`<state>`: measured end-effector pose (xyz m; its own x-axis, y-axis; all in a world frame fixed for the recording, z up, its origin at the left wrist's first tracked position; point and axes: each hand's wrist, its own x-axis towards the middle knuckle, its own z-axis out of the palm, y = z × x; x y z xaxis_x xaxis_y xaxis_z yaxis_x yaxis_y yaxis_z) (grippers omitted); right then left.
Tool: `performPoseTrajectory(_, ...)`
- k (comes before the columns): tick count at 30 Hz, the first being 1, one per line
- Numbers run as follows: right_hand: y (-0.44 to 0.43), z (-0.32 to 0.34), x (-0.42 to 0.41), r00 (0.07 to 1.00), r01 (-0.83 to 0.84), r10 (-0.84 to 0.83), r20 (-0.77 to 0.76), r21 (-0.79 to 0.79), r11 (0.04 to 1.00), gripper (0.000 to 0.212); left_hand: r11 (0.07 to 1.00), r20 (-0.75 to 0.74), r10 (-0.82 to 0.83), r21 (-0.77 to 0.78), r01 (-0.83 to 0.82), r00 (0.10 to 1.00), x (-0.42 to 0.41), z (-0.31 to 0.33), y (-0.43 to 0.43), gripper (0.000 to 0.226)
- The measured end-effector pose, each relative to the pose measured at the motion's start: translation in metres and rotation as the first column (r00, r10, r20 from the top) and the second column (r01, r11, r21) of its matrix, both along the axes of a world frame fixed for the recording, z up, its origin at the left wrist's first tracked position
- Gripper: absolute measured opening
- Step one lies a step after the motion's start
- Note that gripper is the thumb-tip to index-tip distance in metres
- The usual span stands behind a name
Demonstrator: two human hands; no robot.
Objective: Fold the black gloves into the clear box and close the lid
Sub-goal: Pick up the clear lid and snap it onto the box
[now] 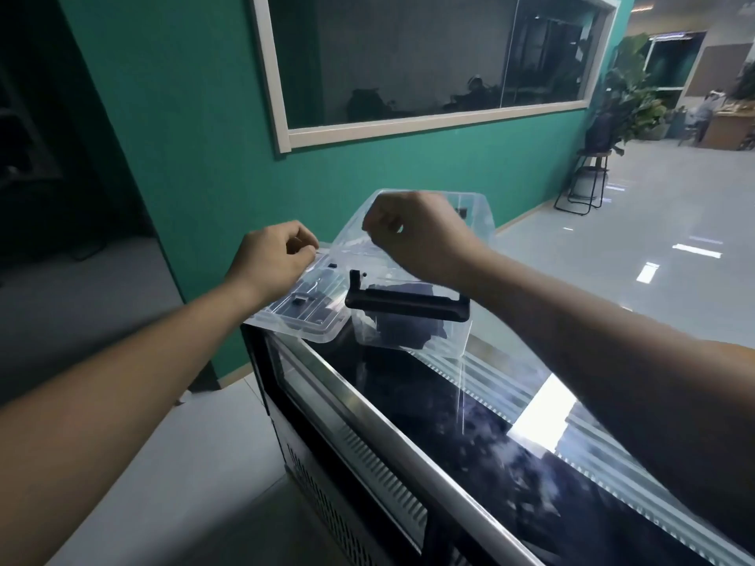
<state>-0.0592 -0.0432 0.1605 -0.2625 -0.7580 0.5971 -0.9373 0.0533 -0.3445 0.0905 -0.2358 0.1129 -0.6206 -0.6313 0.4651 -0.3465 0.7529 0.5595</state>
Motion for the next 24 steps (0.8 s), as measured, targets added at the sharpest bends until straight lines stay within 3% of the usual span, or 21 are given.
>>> performPoseTrajectory(7, -0.011, -0.055, 0.060, 0.971, -0.151, 0.129, -0.201, -0.096, 0.984, 0.016, 0.982, 0.067, 0.106, 0.153, -0.115, 0.992, 0.028, -0.059, -0.040, 0.012)
performPoseTrajectory(14, -0.031, -0.128, 0.080, 0.989, -0.121, 0.122, -0.078, 0.010, 0.993, 0.009, 0.843, 0.002, 0.213, 0.506, -0.185, 0.977, 0.050, -0.136, -0.072, 0.011)
performPoseTrajectory(17, -0.038, -0.150, 0.083, 0.994, -0.084, 0.087, -0.060, 0.049, 0.995, 0.018, 0.766, -0.045, 0.280, 0.612, -0.195, 0.959, 0.049, -0.147, -0.065, 0.019)
performPoseTrajectory(24, -0.042, -0.191, 0.073, 0.986, -0.070, 0.047, 0.161, 0.143, 0.987, 0.013, 0.535, -0.035, 0.378, 0.824, -0.187, 0.925, 0.032, -0.155, -0.061, 0.054)
